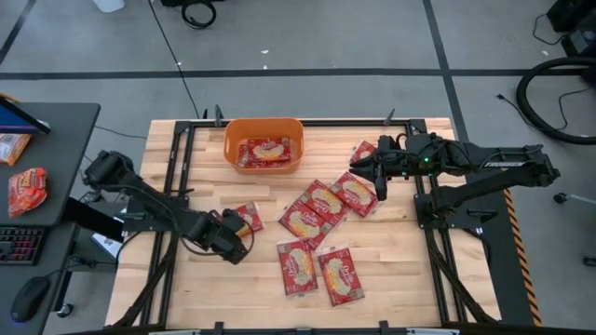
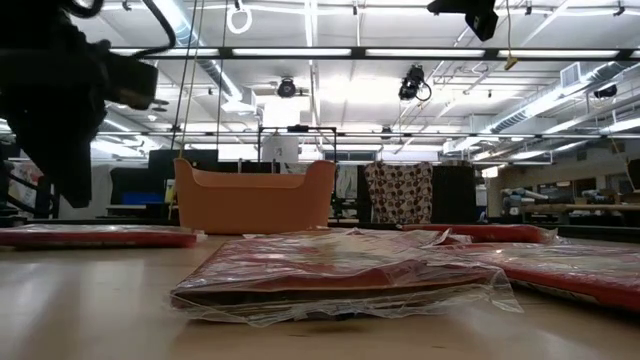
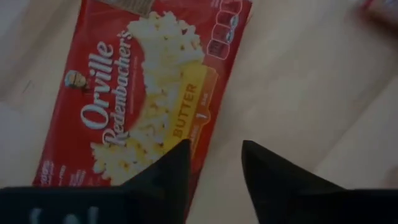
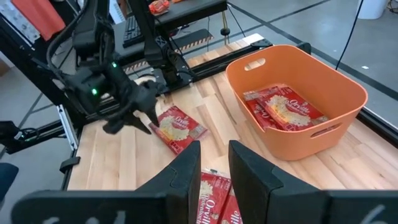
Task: Sort popcorn bags into baskets
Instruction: Put the red popcorn bag into the orange bin
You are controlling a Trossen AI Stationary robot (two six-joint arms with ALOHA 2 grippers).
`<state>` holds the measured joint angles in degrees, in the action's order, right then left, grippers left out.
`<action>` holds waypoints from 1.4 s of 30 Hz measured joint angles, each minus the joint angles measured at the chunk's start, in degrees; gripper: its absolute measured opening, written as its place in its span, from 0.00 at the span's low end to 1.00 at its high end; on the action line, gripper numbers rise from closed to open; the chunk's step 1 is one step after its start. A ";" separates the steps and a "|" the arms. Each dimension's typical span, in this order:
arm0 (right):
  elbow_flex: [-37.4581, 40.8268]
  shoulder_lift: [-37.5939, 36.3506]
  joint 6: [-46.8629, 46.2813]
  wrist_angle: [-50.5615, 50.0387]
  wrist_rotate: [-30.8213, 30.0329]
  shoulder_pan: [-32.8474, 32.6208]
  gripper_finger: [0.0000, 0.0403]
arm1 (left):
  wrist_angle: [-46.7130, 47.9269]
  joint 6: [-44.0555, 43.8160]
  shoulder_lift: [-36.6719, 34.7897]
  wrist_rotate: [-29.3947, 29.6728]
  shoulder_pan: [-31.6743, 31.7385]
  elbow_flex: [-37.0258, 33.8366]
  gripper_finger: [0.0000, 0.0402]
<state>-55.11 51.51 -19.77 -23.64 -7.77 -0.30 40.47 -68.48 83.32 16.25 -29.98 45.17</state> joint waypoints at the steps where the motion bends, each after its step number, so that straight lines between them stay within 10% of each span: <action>1: 0.00 -0.01 0.00 0.02 0.00 -0.04 0.22 | 0.13 0.75 0.83 -0.13 0.17 0.34 0.41; 13: 0.00 0.00 -0.04 0.04 -0.02 -0.07 0.22 | 0.96 13.89 10.56 -4.35 1.64 3.78 0.52; 31: 0.00 0.00 -1.03 0.48 -0.02 -0.04 0.22 | 6.41 17.36 13.21 -4.42 1.42 6.78 0.04; 42: 0.00 -0.01 0.62 1.24 -0.04 0.00 0.22 | 8.29 20.73 9.67 -4.81 0.81 11.57 0.01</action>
<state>-55.11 51.49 -19.15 -22.40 -7.81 -0.30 48.76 -47.75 92.99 11.44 -29.17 56.74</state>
